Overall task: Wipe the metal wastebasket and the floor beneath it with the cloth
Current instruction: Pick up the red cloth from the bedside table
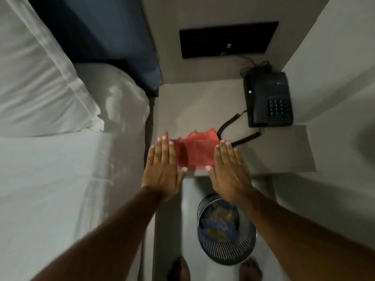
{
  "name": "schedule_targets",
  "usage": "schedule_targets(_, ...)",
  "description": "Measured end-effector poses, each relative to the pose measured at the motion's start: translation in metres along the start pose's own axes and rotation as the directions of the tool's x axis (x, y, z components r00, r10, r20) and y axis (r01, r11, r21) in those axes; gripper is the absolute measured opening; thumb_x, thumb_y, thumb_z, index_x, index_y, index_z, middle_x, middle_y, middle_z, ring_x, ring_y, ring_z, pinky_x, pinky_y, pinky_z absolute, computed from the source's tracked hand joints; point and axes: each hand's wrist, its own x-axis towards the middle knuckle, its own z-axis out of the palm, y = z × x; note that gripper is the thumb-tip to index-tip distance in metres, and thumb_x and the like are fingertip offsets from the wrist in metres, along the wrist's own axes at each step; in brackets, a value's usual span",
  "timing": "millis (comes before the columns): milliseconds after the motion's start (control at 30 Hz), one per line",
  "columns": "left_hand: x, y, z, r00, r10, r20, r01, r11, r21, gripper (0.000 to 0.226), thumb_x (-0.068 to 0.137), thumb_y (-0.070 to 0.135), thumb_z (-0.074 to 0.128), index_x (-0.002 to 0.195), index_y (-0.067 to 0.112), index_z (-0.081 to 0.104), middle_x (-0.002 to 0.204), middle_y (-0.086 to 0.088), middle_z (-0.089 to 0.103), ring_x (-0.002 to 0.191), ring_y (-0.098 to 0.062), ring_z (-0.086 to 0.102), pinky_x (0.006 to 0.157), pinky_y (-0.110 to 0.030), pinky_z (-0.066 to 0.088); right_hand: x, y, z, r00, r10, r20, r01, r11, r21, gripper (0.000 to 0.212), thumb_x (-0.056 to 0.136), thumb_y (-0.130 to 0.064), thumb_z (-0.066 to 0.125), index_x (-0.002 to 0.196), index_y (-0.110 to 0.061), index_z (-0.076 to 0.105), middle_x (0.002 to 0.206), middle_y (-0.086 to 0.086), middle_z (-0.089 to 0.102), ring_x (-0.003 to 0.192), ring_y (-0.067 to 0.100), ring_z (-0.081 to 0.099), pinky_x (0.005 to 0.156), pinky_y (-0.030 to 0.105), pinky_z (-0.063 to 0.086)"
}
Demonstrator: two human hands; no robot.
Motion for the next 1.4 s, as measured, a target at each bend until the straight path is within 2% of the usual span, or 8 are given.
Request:
schedule_targets(167, 0.031, 0.001, 0.023, 0.955, -0.287, 0.071, 0.296, 0.935, -0.195, 0.069, 0.095, 0.048, 0.028, 0.144, 0.001, 0.023, 0.152, -0.027, 0.029, 0.142, -0.041, 0.027, 0.118, -0.051, 0.021, 0.024, 0.01, 0.015, 0.989, 0.146, 0.031, -0.148, 0.988, 0.055, 0.069, 0.106, -0.047, 0.03, 0.158, -0.001, 0.03, 0.169, 0.024, 0.021, 0.156, 0.039, 0.025, 0.128, 0.049, 0.02)
schedule_targets(233, 0.036, 0.004, 0.025, 0.872, -0.457, 0.176, 0.486, 0.768, -0.417, 0.048, 0.095, 0.047, 0.037, 0.12, 0.008, 0.049, 0.119, -0.02, 0.062, 0.107, -0.034, 0.061, 0.095, -0.048, 0.05, 0.031, 0.004, 0.012, 0.973, 0.228, -0.017, -0.225, 0.969, 0.102, 0.059, 0.105, -0.047, 0.036, 0.139, -0.004, 0.058, 0.157, 0.027, 0.04, 0.136, 0.041, 0.049, 0.114, 0.048, 0.04)
schedule_targets(333, 0.049, 0.008, 0.026, 0.76, -0.567, 0.317, 0.618, 0.479, -0.624, 0.031, 0.093, 0.044, 0.05, 0.094, 0.013, 0.058, 0.089, -0.007, 0.066, 0.076, -0.022, 0.063, 0.071, -0.034, 0.055, 0.042, -0.006, 0.006, 0.909, 0.415, -0.037, -0.392, 0.882, 0.262, 0.052, 0.101, -0.052, 0.049, 0.117, -0.008, 0.071, 0.126, 0.023, 0.059, 0.111, 0.036, 0.06, 0.091, 0.041, 0.051)
schedule_targets(533, 0.058, 0.011, 0.023, 0.685, -0.448, 0.574, 0.618, -0.059, -0.784, 0.015, 0.085, 0.007, 0.063, 0.1, 0.013, 0.062, 0.092, -0.004, 0.068, 0.08, -0.021, 0.068, 0.073, -0.032, 0.058, 0.064, -0.006, 0.002, 0.736, 0.613, 0.288, -0.541, 0.276, 0.795, 0.071, 0.081, -0.016, 0.086, 0.139, -0.002, 0.048, 0.129, 0.017, 0.068, 0.111, 0.031, 0.069, 0.077, 0.025, 0.052)
schedule_targets(633, 0.042, 0.013, 0.015, 0.736, -0.373, 0.565, 0.536, -0.188, -0.823, 0.028, 0.081, -0.003, 0.058, 0.107, 0.008, 0.06, 0.103, -0.013, 0.071, 0.088, -0.029, 0.071, 0.079, -0.049, 0.059, 0.055, 0.01, 0.004, 0.76, 0.487, 0.43, -0.471, -0.044, 0.881, 0.044, 0.078, 0.0, 0.082, 0.119, 0.007, 0.066, 0.11, 0.019, 0.073, 0.079, 0.024, 0.068, 0.063, 0.028, 0.059)
schedule_targets(767, 0.0, 0.019, 0.003, 0.805, -0.127, 0.58, 0.509, -0.355, -0.784, 0.041, 0.072, -0.002, 0.056, 0.109, 0.015, 0.062, 0.116, -0.012, 0.067, 0.102, -0.033, 0.066, 0.076, -0.05, 0.058, 0.01, 0.032, -0.005, 0.803, 0.157, 0.575, -0.509, -0.322, 0.798, 0.025, 0.088, 0.005, 0.058, 0.091, -0.019, 0.063, 0.083, 0.005, 0.075, 0.078, 0.022, 0.067, 0.077, 0.042, 0.056)
schedule_targets(1067, -0.131, 0.078, 0.006, 0.761, 0.15, 0.632, 0.621, -0.451, -0.641, 0.047, 0.062, 0.007, 0.053, 0.109, 0.01, 0.062, 0.109, -0.016, 0.057, 0.093, -0.034, 0.063, 0.066, -0.041, 0.057, -0.161, 0.066, 0.041, 0.887, -0.271, 0.373, -0.436, -0.756, 0.488, 0.039, 0.085, -0.004, 0.053, 0.122, -0.004, 0.066, 0.11, 0.021, 0.079, 0.098, 0.033, 0.079, 0.078, 0.045, 0.066)
schedule_targets(1400, -0.255, 0.145, 0.065, 0.706, 0.12, 0.698, 0.668, -0.44, -0.6, 0.06, 0.057, 0.0, 0.058, 0.117, 0.005, 0.058, 0.109, -0.017, 0.065, 0.095, -0.033, 0.064, 0.074, -0.044, 0.056, -0.297, 0.05, 0.135, 0.963, 0.004, 0.269, -0.105, -0.915, 0.389, 0.075, 0.084, -0.034, 0.08, 0.148, -0.008, 0.053, 0.138, 0.019, 0.068, 0.126, 0.031, 0.069, 0.096, 0.045, 0.06)
